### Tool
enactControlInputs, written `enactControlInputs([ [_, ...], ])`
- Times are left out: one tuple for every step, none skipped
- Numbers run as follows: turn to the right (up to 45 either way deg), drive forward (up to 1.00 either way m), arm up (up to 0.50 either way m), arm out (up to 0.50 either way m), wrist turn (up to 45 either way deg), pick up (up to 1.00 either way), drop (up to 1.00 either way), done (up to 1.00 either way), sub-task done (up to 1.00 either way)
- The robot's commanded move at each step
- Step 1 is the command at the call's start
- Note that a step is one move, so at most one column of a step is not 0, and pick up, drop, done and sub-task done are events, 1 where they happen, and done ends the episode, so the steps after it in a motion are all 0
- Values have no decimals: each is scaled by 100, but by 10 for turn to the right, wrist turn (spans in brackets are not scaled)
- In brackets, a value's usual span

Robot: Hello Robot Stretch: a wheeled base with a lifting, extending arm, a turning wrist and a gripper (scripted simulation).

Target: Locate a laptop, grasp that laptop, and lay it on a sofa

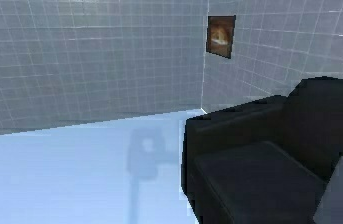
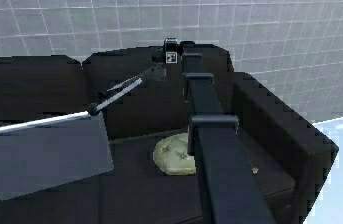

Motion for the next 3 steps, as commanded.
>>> enactControlInputs([
  [0, 0, 0, 0, 0, 0, 100, 0, 0],
  [0, 0, 0, -10, 0, 0, 0, 0, 0],
  [0, 0, 0, 0, 0, 0, 0, 100, 0],
])
